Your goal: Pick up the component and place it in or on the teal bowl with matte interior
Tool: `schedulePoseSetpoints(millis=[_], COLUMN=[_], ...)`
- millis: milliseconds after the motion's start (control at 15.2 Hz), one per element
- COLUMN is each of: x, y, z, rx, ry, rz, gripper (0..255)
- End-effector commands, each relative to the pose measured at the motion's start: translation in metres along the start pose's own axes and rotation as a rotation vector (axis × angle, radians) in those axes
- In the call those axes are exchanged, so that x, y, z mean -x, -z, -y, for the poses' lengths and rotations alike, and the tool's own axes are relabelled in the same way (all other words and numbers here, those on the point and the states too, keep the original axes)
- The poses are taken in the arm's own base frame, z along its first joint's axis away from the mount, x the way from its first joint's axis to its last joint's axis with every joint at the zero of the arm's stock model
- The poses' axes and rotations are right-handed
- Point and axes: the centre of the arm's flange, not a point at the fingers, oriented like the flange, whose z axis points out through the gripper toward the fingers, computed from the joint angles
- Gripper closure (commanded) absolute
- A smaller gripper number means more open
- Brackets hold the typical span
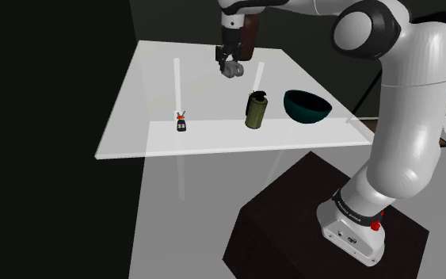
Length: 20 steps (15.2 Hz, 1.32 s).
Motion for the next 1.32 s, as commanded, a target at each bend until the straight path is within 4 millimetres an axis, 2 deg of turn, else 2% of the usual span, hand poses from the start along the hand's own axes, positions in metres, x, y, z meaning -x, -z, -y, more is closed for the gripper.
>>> schedulePoseSetpoints(millis=[0, 594, 1254], x=[0.001, 0.004, 0.124], y=[0.011, 0.054, 0.046], z=[-0.001, 0.0, -0.055], rx=[0.0, 0.0, 0.0], ry=[0.0, 0.0, 0.0], rz=[0.0, 0.0, 0.0], gripper=[255, 255, 255])
